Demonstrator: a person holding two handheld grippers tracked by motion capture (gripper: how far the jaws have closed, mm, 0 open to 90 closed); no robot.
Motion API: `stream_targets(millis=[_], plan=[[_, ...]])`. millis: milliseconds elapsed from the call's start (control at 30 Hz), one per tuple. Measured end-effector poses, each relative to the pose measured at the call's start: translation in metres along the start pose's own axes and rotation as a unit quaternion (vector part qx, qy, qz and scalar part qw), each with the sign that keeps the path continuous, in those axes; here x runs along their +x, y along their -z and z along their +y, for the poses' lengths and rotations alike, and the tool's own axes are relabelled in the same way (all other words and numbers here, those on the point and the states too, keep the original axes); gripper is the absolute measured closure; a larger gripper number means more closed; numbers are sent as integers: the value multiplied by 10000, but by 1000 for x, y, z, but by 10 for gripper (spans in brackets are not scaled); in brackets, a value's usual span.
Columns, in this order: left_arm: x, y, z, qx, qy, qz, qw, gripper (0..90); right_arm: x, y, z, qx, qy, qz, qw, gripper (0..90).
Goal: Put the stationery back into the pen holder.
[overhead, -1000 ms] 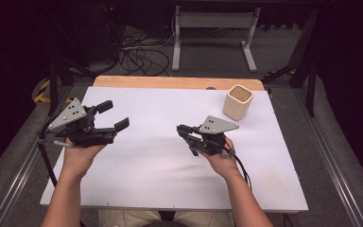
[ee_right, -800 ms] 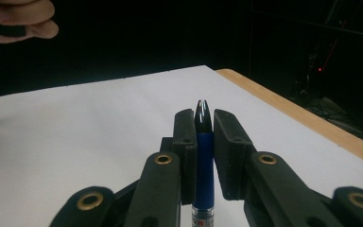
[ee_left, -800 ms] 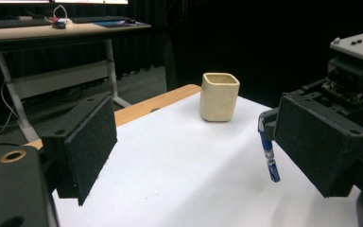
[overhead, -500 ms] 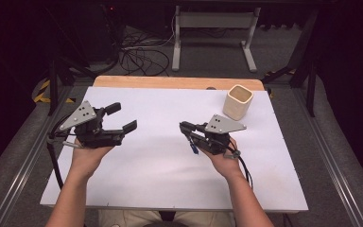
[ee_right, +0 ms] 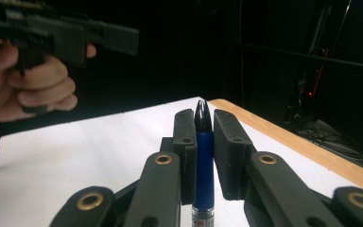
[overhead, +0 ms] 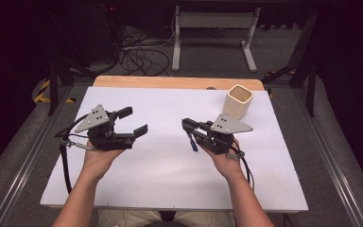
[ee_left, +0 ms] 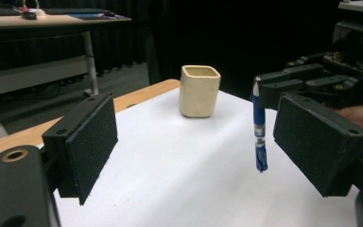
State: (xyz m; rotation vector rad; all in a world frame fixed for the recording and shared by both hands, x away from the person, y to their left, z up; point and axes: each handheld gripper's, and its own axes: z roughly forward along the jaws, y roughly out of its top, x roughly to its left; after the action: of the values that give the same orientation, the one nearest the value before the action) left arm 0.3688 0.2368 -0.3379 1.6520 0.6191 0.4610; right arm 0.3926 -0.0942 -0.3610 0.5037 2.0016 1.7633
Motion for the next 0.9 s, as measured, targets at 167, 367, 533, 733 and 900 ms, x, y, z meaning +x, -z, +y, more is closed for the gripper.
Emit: stream_targets(millis=[167,367,533,733,900], plan=[[-6,-11,-6,51,-54,-154,9999,157,1,3,1,-128,-33,-9,9999,804],[-14,-26,-15,166,-143,-367,9991,157,3,2,1,-192,9,17,9998,804],[-20,-34,-21,166,-133,-510,9985,168,5,2,3,-291,50,5,9996,804],[-29,-45,-29,139,-108,-664,9976,202,7,3,3,-383,44,27,9993,804],[-37,-54,-35,106,-39,-775,9969,237,11,1,4,-449,82,52,9989,804]])
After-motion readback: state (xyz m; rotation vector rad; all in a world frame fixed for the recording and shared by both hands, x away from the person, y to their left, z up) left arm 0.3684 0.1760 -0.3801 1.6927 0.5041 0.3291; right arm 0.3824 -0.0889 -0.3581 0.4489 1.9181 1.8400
